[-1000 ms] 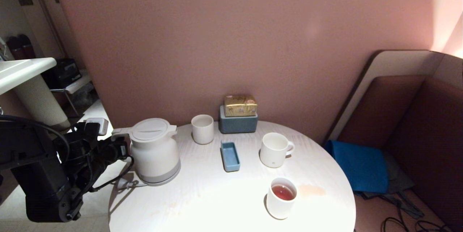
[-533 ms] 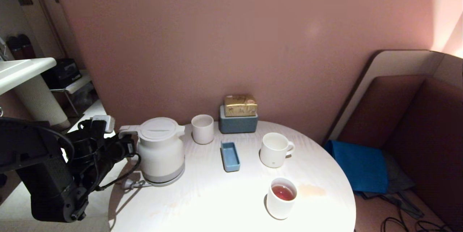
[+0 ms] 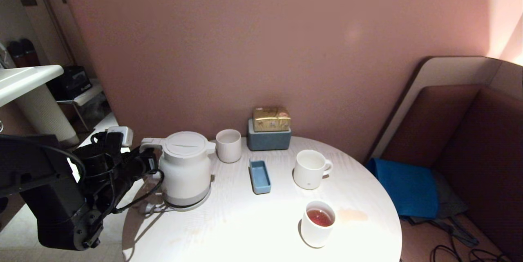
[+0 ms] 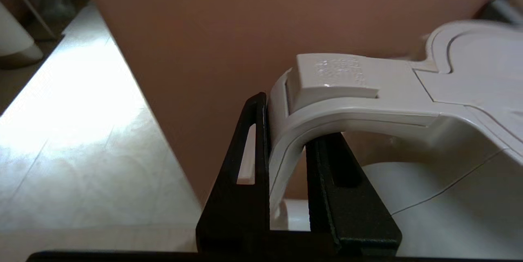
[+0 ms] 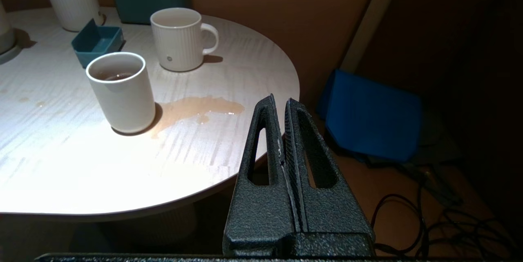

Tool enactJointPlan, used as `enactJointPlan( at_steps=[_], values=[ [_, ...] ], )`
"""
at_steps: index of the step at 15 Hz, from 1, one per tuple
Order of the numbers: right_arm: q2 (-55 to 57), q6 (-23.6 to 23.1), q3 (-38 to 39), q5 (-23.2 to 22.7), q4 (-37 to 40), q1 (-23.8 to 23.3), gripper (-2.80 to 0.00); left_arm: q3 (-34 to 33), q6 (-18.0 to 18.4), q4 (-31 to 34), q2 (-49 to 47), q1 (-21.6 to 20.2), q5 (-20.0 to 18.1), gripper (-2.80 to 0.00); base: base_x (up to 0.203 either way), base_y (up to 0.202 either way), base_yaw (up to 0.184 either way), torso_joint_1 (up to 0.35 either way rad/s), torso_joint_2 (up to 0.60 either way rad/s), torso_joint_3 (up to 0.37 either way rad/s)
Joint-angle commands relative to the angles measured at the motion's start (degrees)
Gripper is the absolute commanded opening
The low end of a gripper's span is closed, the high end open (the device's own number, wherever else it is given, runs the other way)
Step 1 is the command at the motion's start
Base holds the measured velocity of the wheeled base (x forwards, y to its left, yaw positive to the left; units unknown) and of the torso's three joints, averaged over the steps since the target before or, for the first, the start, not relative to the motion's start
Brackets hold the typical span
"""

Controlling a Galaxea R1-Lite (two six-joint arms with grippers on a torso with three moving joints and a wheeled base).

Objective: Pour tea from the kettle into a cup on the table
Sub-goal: Pick up the kettle

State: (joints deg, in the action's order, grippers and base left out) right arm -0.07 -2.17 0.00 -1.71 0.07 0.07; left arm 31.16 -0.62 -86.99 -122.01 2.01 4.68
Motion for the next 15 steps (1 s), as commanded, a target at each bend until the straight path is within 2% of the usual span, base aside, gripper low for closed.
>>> enactJointPlan(
  at_steps=[1, 9, 15],
  values=[
    [0.1, 0.0, 0.0, -0.1, 0.0, 0.0, -2.80, 0.4, -0.2, -3.0, 2.1, -0.1, 0.1, -2.80, 0.000, 0.000, 0.000, 0.000, 0.00, 0.000],
    [0.1, 0.0, 0.0, -0.1, 0.0, 0.0, -2.80, 0.4, -0.6, -2.8, 5.8, 0.0, 0.1, -2.80, 0.000, 0.000, 0.000, 0.000, 0.00, 0.000],
    [0.1, 0.0, 0.0, -0.1, 0.0, 0.0, -2.80, 0.3, -1.8, 1.9, 11.0, 1.8, 0.2, -2.80, 0.000, 0.000, 0.000, 0.000, 0.00, 0.000]
  ],
)
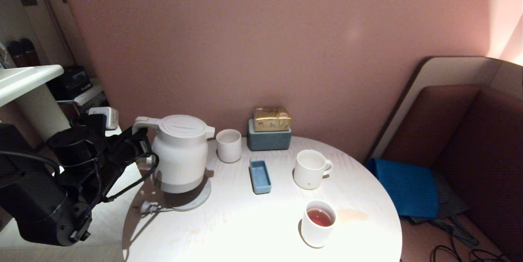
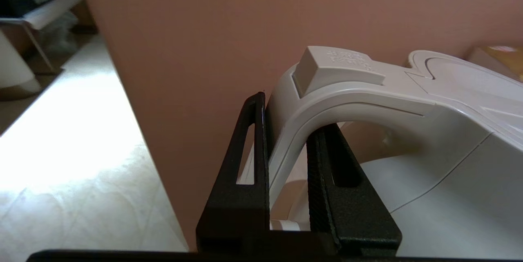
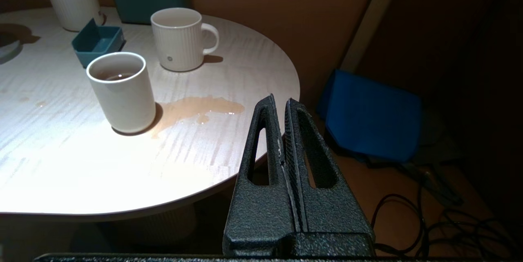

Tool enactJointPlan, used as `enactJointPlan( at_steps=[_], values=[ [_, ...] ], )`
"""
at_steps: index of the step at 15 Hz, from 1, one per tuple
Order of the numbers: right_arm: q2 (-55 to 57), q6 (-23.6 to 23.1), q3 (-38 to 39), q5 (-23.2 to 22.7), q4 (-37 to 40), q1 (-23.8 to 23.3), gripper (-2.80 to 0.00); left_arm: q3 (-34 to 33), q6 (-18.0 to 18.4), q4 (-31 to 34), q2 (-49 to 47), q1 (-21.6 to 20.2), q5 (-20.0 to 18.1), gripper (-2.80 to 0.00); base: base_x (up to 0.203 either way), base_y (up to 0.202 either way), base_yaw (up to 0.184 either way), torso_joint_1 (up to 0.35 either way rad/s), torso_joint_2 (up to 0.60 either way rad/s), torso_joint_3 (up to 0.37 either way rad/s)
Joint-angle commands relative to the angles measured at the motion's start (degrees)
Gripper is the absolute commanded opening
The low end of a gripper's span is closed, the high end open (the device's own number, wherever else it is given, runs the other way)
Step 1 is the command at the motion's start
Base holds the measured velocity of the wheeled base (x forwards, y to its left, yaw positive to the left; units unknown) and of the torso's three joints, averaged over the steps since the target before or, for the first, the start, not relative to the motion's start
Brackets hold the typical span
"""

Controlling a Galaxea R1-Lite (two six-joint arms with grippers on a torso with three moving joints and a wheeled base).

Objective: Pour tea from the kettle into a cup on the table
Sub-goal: Pick up the kettle, then pour water into the cup

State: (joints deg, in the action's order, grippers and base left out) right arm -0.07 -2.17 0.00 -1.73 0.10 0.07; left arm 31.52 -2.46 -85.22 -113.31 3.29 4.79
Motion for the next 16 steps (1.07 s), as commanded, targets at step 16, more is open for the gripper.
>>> enactJointPlan(
  at_steps=[16],
  values=[
    [0.1, 0.0, 0.0, 0.0, 0.0, 0.0, -2.80, -0.5, 2.4, 2.9, 5.0, 14.0, 3.6, -2.80, 0.000, 0.000, 0.000, 0.000, 0.00, 0.000]
  ],
)
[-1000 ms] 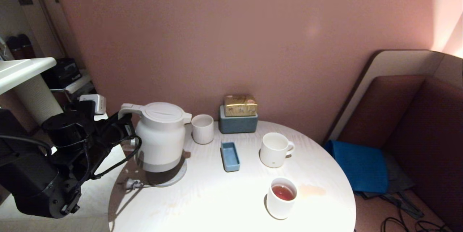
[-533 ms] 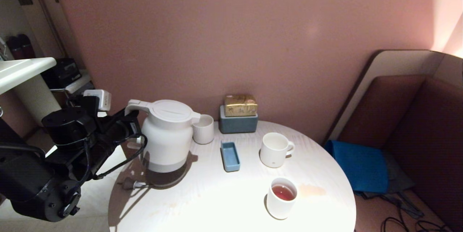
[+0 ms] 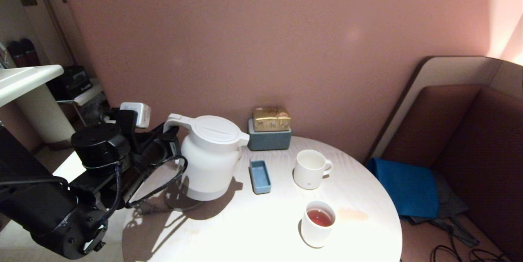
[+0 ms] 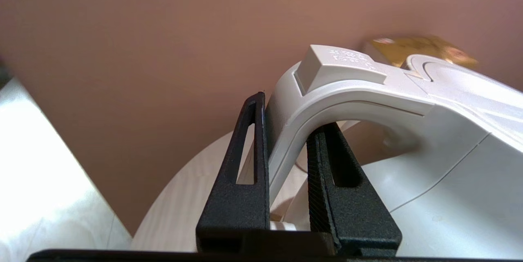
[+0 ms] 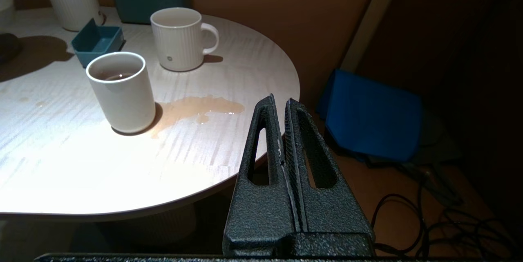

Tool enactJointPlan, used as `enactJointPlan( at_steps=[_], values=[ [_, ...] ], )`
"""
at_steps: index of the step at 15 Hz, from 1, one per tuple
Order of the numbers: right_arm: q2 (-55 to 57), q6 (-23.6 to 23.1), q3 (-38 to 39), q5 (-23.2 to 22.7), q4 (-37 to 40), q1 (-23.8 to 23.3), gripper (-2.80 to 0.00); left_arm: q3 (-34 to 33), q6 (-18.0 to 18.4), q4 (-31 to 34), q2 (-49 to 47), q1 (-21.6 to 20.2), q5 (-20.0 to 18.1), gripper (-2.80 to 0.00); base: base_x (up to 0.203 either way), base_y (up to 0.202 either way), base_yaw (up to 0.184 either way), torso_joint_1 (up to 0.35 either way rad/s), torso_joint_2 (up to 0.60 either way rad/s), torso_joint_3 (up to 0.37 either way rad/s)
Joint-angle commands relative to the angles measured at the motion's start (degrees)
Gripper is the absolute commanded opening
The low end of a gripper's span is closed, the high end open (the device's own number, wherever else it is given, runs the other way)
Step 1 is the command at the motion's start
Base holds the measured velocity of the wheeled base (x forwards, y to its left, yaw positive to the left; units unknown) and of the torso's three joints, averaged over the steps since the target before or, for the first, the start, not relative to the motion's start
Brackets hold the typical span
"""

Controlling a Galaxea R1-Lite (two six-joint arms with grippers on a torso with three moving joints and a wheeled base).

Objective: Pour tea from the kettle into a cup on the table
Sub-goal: Pour water into the cup

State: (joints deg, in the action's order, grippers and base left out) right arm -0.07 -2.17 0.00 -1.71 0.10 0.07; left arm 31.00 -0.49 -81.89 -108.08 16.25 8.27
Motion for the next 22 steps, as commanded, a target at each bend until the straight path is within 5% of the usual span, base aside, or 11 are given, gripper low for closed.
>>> enactJointPlan(
  at_steps=[1, 15, 22],
  values=[
    [0.1, 0.0, 0.0, -0.1, 0.0, 0.0, -2.80, 0.2, 1.0, -0.4, -0.4, 2.1, 0.2, -2.80, 0.000, 0.000, 0.000, 0.000, 0.00, 0.000],
    [0.1, 0.0, 0.0, -0.1, 0.0, 0.0, -2.80, 6.1, 8.1, 4.7, -1.0, 13.4, 6.0, -2.80, 0.000, 0.000, 0.000, 0.000, 0.00, 0.000],
    [0.1, 0.0, 0.0, -0.1, 0.0, 0.0, -2.80, 7.8, 9.5, 6.2, -0.6, 15.8, 6.7, -2.80, 0.000, 0.000, 0.000, 0.000, 0.00, 0.000]
  ],
)
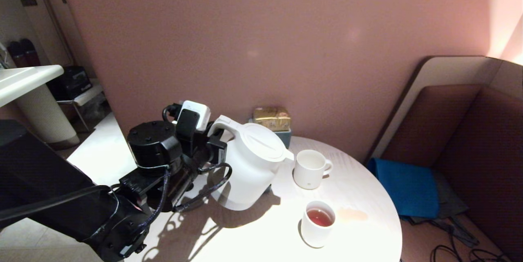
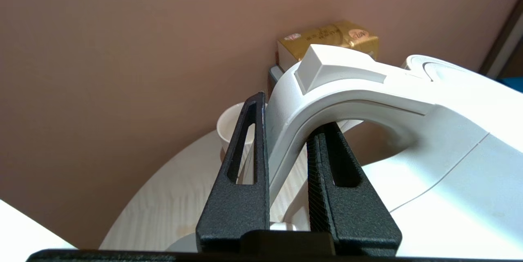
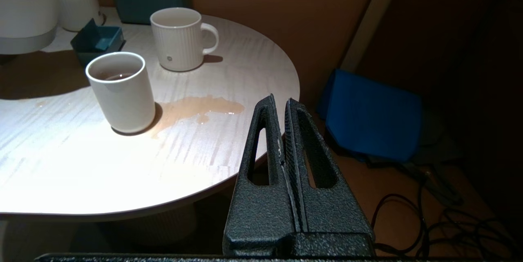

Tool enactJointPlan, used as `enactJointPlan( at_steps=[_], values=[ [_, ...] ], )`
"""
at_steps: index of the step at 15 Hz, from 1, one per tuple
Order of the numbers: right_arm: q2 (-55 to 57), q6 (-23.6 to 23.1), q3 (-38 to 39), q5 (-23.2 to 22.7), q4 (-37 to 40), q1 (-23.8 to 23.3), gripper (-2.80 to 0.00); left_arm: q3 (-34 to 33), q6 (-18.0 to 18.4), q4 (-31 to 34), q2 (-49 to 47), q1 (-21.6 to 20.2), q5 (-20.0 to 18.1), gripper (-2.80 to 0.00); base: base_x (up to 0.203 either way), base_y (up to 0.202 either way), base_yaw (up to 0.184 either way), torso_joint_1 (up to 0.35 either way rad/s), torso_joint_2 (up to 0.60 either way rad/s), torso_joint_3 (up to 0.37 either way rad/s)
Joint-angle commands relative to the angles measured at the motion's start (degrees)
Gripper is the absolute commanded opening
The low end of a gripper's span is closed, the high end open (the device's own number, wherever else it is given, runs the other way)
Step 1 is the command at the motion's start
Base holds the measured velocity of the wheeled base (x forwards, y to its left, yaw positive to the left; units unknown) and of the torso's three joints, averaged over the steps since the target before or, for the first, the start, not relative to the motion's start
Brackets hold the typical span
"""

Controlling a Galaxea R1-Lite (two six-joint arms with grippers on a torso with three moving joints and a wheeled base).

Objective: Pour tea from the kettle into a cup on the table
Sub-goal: Pour water into the cup

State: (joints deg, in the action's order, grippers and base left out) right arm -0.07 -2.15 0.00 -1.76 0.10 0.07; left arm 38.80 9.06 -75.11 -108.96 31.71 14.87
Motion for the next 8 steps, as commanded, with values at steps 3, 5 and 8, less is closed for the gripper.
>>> enactJointPlan(
  at_steps=[3, 5, 8],
  values=[
    [0.1, 0.0, 0.0, 0.0, 0.0, 0.0, -2.80, -0.5, 0.0, -0.6, 0.2, 1.0, 0.1, -2.80, 0.000, 0.000, 0.000, 0.000, 0.00, 0.000],
    [0.1, 0.0, 0.0, 0.0, 0.0, 0.0, -2.80, -0.5, 0.3, -0.6, 0.2, 2.0, 0.2, -2.80, 0.000, 0.000, 0.000, 0.000, 0.00, 0.000],
    [0.1, 0.0, 0.0, 0.0, 0.0, 0.0, -2.80, -0.5, 3.6, -0.6, -0.6, 3.1, 0.2, -2.80, 0.000, 0.000, 0.000, 0.000, 0.00, 0.000]
  ],
)
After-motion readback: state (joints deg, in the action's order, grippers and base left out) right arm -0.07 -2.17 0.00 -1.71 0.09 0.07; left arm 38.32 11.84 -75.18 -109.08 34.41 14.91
